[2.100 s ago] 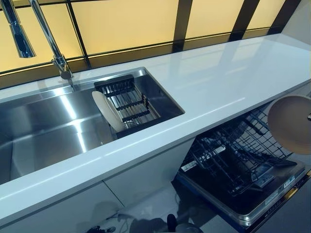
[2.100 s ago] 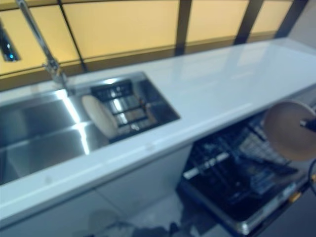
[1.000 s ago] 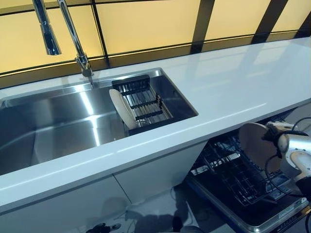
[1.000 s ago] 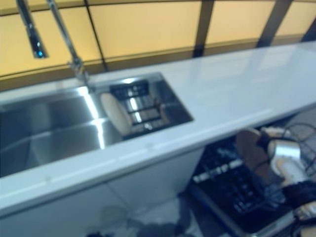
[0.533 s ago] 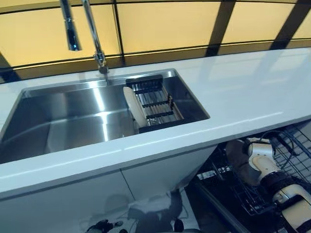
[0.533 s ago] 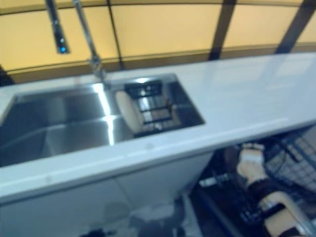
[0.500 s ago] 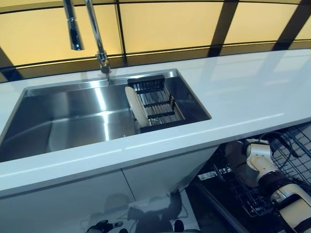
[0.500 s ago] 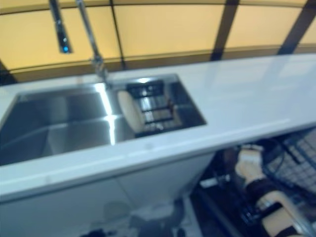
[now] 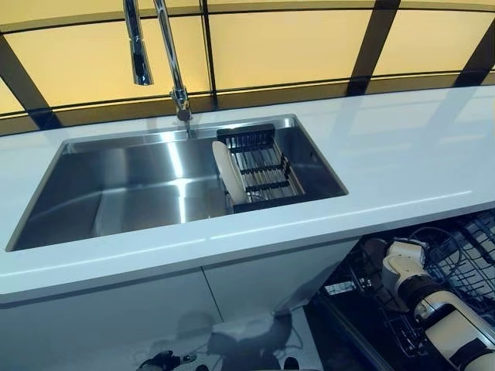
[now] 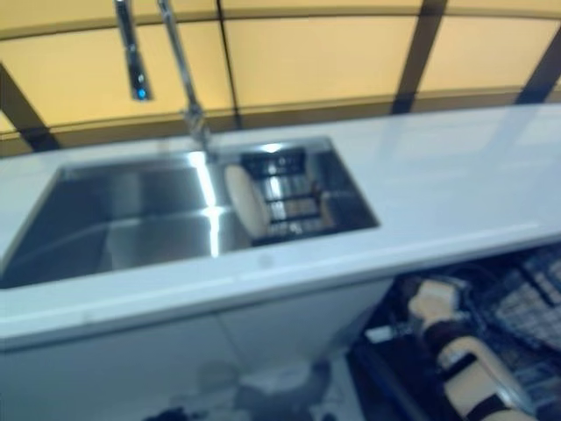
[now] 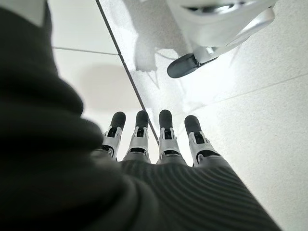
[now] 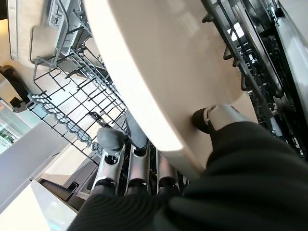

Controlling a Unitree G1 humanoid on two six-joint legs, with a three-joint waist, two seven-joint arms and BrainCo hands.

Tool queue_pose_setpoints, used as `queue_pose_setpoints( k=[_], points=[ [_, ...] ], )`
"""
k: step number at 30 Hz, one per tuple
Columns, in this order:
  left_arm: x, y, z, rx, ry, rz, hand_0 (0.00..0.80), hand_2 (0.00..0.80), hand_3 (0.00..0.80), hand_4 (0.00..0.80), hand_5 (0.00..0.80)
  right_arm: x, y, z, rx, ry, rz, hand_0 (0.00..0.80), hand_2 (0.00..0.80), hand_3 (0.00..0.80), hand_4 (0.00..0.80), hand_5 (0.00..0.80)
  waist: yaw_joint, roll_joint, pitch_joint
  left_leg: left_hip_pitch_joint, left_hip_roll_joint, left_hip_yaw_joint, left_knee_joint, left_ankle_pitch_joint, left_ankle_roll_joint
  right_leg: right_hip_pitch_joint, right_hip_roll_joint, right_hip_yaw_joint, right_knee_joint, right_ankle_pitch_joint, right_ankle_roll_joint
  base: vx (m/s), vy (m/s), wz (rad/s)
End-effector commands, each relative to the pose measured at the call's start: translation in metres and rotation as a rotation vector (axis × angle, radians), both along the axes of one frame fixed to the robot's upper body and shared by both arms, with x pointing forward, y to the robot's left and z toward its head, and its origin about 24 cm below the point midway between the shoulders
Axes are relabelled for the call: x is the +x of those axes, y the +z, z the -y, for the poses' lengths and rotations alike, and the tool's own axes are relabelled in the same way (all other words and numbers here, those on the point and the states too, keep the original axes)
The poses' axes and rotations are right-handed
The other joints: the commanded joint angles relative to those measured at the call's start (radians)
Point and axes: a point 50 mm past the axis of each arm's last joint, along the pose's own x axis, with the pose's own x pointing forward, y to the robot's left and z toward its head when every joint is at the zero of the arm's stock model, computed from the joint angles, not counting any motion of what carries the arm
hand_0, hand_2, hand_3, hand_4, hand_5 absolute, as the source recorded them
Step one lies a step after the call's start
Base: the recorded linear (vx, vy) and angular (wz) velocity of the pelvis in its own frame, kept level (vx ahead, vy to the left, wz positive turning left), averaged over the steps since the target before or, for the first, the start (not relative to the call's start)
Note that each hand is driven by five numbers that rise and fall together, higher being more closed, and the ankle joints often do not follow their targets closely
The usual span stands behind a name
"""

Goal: Take plates into dishwasher

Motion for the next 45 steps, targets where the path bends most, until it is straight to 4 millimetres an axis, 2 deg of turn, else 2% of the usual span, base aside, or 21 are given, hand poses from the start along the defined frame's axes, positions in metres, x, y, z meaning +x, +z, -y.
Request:
queue_pose_setpoints(
  k=[1,5,7,8,21,25,30,34,38,40,44,45],
  points=[
    [0.026,0.007,-0.005,0.042,-0.094,0.041,0.000,0.000,0.000,0.000,0.000,0.019,0.001,-0.029,0.105,-0.024,-0.031,0.800,0.800,0.800,0.800,0.800,0.028,-0.056,0.023,0.035,0.032,0.021,-0.002,-0.018,-0.006,-0.015,-0.098,-0.008,0.002,0.012,0.081,0.000,0.000,0.00],
    [0.027,0.008,-0.005,0.044,-0.094,0.044,0.000,0.000,0.000,0.000,0.000,0.018,0.001,-0.031,0.133,-0.032,-0.033,0.800,0.800,0.800,0.800,0.800,0.024,-0.056,0.024,0.034,0.033,0.022,-0.002,-0.017,-0.007,-0.017,-0.098,-0.004,0.002,0.012,0.081,0.000,0.000,0.00],
    [0.028,0.008,-0.005,0.046,-0.094,0.045,0.000,0.000,0.000,0.000,0.000,0.018,0.002,-0.030,0.138,-0.037,-0.033,0.433,0.433,0.433,0.433,0.433,0.022,-0.056,0.024,0.034,0.033,0.022,-0.002,-0.017,-0.007,-0.018,-0.098,-0.002,0.002,0.012,0.081,0.000,0.000,0.00],
    [0.028,0.008,-0.005,0.047,-0.094,0.045,0.000,0.000,0.000,0.000,0.000,0.019,0.003,-0.030,0.140,-0.035,-0.019,0.000,0.000,0.000,0.000,0.000,0.021,-0.057,0.025,0.033,0.033,0.022,-0.002,-0.016,-0.008,-0.018,-0.097,-0.001,0.002,0.013,0.081,0.000,0.000,0.00],
    [0.026,0.010,-0.012,0.058,-0.082,0.039,0.000,0.000,0.000,0.000,0.000,0.018,0.019,-0.013,0.168,-0.039,0.079,0.000,0.000,0.000,0.000,0.000,0.000,-0.078,0.028,0.043,0.031,0.033,-0.002,-0.017,-0.003,-0.014,-0.089,0.013,0.002,0.014,0.081,0.000,0.000,0.00],
    [0.027,0.011,-0.016,0.063,-0.066,0.042,0.000,0.000,0.000,0.000,0.000,0.018,0.032,-0.009,0.165,-0.012,0.118,0.000,0.000,0.000,0.000,0.000,-0.015,-0.088,0.029,0.044,0.031,0.041,-0.002,-0.019,-0.001,-0.017,-0.085,0.021,0.002,0.016,0.082,0.000,0.001,-0.01],
    [0.023,0.011,-0.021,0.070,-0.020,0.050,0.000,0.000,0.000,0.000,0.000,0.010,0.062,0.008,0.148,0.033,0.175,0.000,0.000,0.000,0.000,0.000,-0.050,-0.110,0.035,0.049,0.032,0.059,-0.002,-0.021,0.003,-0.023,-0.075,0.041,0.002,0.020,0.083,-0.005,0.005,-0.07],
    [0.018,0.012,-0.029,0.083,0.017,0.054,0.000,0.000,0.000,0.000,0.000,-0.007,0.092,0.036,0.161,0.020,0.176,0.000,0.000,0.000,0.000,0.000,-0.079,-0.130,0.036,0.055,0.035,0.075,-0.002,-0.022,0.004,-0.025,-0.066,0.061,0.002,0.023,0.083,-0.001,-0.001,-0.05],
    [0.013,0.015,-0.040,0.104,0.051,0.057,0.000,0.000,0.000,0.000,0.000,-0.034,0.132,0.085,0.084,-0.080,0.180,0.000,0.000,0.000,0.000,0.000,-0.106,-0.153,0.033,0.061,0.039,0.091,-0.002,-0.024,0.003,-0.027,-0.057,0.075,0.002,0.027,0.084,-0.008,-0.017,-0.08],
    [0.012,0.015,-0.042,0.108,0.056,0.058,0.000,0.000,0.000,0.000,0.000,-0.040,0.141,0.097,0.070,-0.123,0.189,0.000,0.000,0.000,0.000,0.000,-0.108,-0.157,0.032,0.062,0.040,0.093,-0.002,-0.024,0.003,-0.027,-0.054,0.078,0.002,0.028,0.084,0.003,-0.021,-0.18],
    [0.011,0.018,-0.051,0.128,0.064,0.062,0.000,0.000,0.000,0.000,0.000,-0.071,0.194,0.155,0.004,-0.326,0.241,0.000,0.000,0.000,0.000,0.000,-0.108,-0.177,0.024,0.066,0.047,0.103,-0.002,-0.021,-0.004,-0.025,-0.046,0.081,0.002,0.033,0.085,0.011,-0.027,-0.10],
    [0.012,0.018,-0.052,0.130,0.063,0.063,0.000,0.000,0.000,0.000,0.000,-0.074,0.199,0.160,-0.009,-0.347,0.252,0.000,0.000,0.000,0.000,0.000,-0.107,-0.178,0.024,0.066,0.048,0.102,-0.002,-0.020,-0.004,-0.026,-0.045,0.081,0.002,0.033,0.085,0.007,-0.025,-0.12]
  ],
)
